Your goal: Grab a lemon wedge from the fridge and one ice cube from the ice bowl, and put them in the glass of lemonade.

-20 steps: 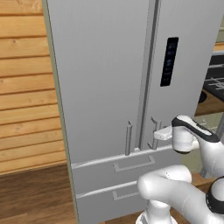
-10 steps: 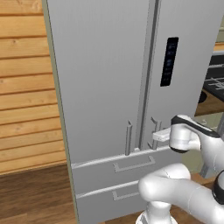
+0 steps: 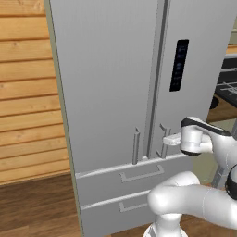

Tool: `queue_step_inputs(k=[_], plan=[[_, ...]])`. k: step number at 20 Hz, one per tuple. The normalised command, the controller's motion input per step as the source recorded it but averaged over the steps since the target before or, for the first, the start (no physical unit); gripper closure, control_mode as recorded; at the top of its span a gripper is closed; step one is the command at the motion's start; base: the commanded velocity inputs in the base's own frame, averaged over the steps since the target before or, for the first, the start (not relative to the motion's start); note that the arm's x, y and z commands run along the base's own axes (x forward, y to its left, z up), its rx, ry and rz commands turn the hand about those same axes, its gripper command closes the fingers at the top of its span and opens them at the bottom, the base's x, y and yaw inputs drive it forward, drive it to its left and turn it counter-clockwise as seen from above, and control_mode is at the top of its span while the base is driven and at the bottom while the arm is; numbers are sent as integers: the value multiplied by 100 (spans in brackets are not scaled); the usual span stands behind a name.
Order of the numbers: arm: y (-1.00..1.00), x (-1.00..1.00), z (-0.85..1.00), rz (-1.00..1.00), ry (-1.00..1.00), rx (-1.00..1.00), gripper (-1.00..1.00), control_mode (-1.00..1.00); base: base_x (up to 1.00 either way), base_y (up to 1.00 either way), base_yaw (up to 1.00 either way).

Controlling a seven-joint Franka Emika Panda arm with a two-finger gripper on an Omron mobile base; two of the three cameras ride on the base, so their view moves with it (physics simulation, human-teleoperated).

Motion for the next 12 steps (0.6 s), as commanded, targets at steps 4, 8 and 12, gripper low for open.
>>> queue_step_inputs(k=[4,8,12], plan=[[0,12,-6,0,0,0,-100,-100,0,0,0],[10,16,-16,0,1,0,-100,-100,0,0,0],[23,14,-1,0,7,0,-100,-100,0,0,0]])
